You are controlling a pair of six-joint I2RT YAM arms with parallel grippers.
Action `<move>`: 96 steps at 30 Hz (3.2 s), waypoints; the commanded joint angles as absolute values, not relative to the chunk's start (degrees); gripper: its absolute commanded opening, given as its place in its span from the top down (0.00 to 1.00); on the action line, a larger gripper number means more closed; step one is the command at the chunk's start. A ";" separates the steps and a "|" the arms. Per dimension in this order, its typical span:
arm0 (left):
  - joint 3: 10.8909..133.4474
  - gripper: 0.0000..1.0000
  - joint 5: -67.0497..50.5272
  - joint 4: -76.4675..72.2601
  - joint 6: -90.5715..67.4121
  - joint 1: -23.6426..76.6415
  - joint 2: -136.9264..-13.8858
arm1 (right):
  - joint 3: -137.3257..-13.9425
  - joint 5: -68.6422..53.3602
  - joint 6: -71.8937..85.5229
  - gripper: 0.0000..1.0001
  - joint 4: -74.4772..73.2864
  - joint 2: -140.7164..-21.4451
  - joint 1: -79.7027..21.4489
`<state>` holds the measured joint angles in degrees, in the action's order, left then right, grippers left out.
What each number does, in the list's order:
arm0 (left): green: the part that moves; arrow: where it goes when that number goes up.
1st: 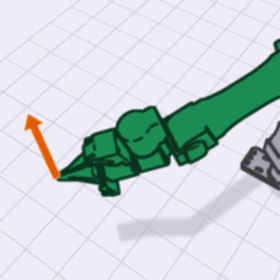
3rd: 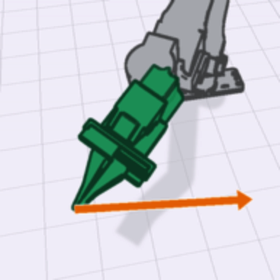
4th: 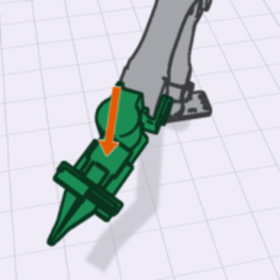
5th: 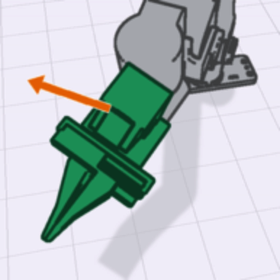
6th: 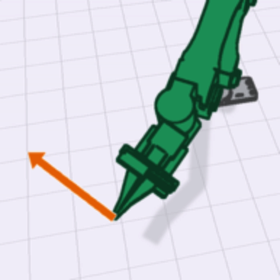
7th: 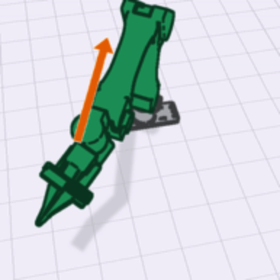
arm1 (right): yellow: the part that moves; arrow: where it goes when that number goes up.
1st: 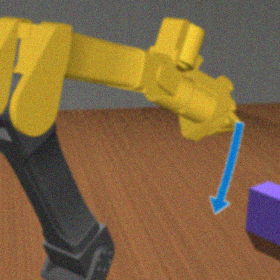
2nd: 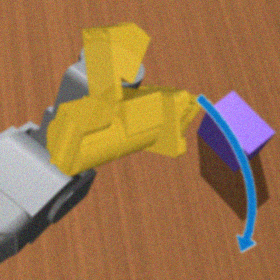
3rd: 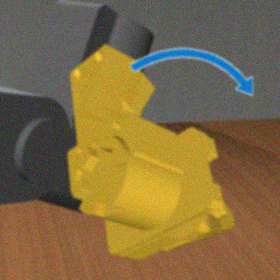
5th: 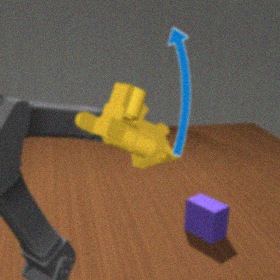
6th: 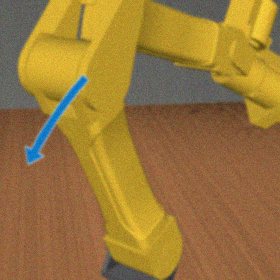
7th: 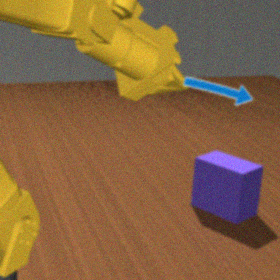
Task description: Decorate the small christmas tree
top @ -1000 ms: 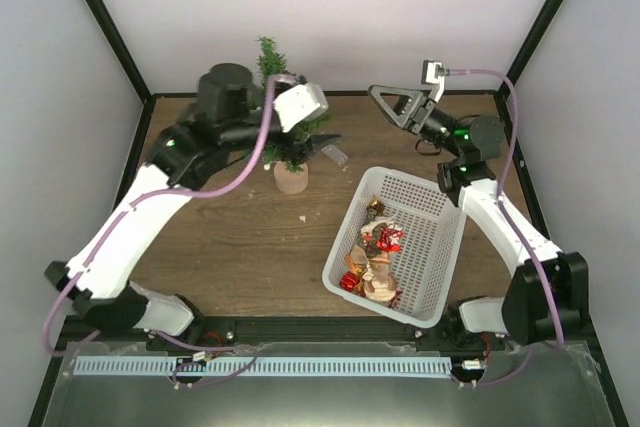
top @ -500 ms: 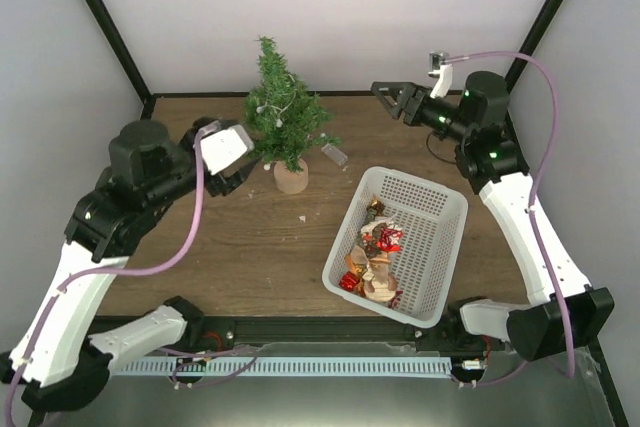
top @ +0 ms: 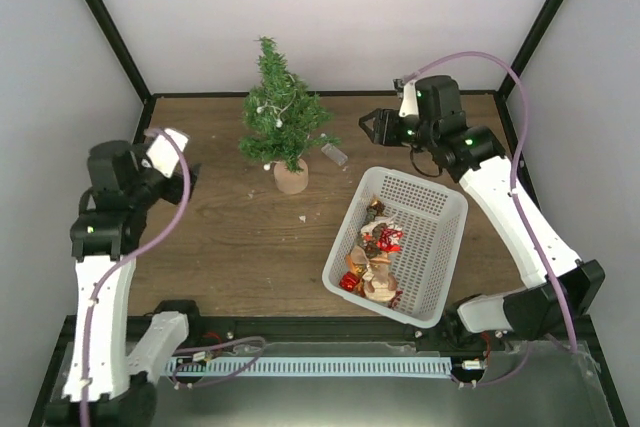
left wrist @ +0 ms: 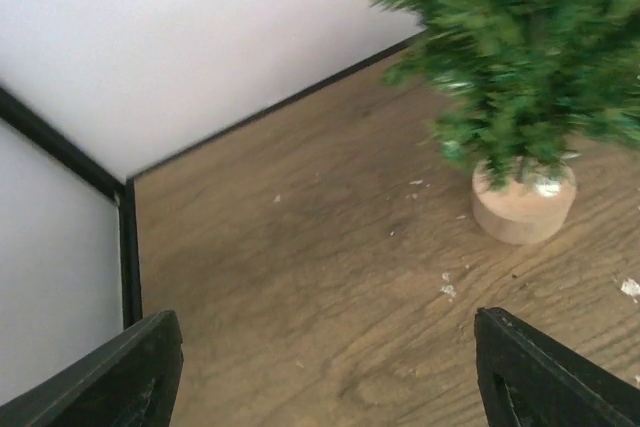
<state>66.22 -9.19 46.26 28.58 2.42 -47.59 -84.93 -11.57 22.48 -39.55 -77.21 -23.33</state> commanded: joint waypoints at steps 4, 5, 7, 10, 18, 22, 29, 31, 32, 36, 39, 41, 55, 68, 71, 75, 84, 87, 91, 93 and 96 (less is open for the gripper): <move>71.49 0.22 -47.44 57.79 22.02 -27.92 -61.47 | -86.96 -2.10 20.52 0.45 -45.88 -76.29 -24.61; 71.93 0.22 -53.31 60.86 24.61 -30.88 -63.77 | -85.80 -2.12 20.86 0.45 -45.63 -75.71 -24.62; 71.49 0.23 -63.06 66.49 30.36 -35.79 -66.86 | -82.75 -3.28 21.62 0.44 -44.91 -74.41 -24.61; 68.23 0.23 -67.06 68.94 33.42 -36.50 -67.48 | -78.70 -4.16 23.70 0.44 -45.80 -73.75 -24.52; 61.32 0.23 -61.63 63.61 31.02 -31.80 -63.45 | -64.20 -14.77 29.55 0.45 -47.42 -70.82 -21.39; 56.01 0.21 -51.64 54.79 24.73 -23.12 -57.32 | -59.70 -19.17 30.23 0.45 -48.13 -70.65 -21.02; 55.94 0.22 -51.02 54.63 23.58 -18.71 -60.79 | -55.53 -24.27 29.89 0.46 -49.40 -71.92 -21.01; 56.70 0.22 -50.47 54.24 23.60 -18.64 -61.14 | -53.67 -26.65 29.78 0.47 -48.83 -72.38 -21.01; 57.08 0.22 -50.63 54.41 23.81 -18.58 -61.48 | -52.86 -27.33 29.68 0.47 -48.65 -72.64 -21.03; 57.80 0.22 -51.98 54.39 23.02 -18.54 -63.02 | -50.78 -28.52 29.40 0.48 -47.59 -72.94 -21.11; 57.34 0.22 -53.39 54.32 22.97 -18.52 -63.25 | -48.79 -29.37 29.63 0.48 -46.95 -73.00 -21.23; 56.76 0.22 -53.11 53.75 23.05 -18.49 -63.04 | -48.22 -29.78 30.06 0.48 -45.47 -73.26 -21.18; 54.55 0.22 -54.06 53.46 23.16 -18.54 -61.42 | -51.78 -31.09 31.14 0.77 -38.48 -83.14 -21.18; 54.76 0.22 -55.76 53.00 22.73 -18.46 -63.08 | -60.67 -13.88 23.21 0.99 -53.44 -74.11 -25.77; 55.64 0.22 -56.18 53.77 23.13 -17.93 -64.41 | -61.97 -9.53 21.51 0.99 -55.51 -71.79 -27.97; 56.17 0.23 -53.59 53.90 23.22 -15.05 -64.47 | -64.68 -8.24 20.92 0.99 -55.25 -68.47 -29.75; 55.54 0.23 -51.64 52.88 22.55 -12.80 -63.51 | -75.41 -13.01 18.45 0.99 -51.52 -66.98 -31.64; 54.79 0.23 -51.83 52.41 22.60 -12.83 -63.29 | -76.92 -18.35 18.53 0.99 -46.07 -66.29 -31.64; 54.88 0.23 -51.87 52.29 22.70 -12.79 -63.51 | -80.92 -21.99 19.01 0.99 -42.11 -70.78 -32.49; 55.08 0.23 -52.09 52.38 22.68 -12.81 -63.54 | -83.23 -22.09 19.76 0.99 -40.28 -73.27 -34.09; 55.09 0.23 -52.23 52.48 22.77 -12.74 -63.46 | -88.60 -22.70 20.14 0.99 -39.50 -78.37 -36.01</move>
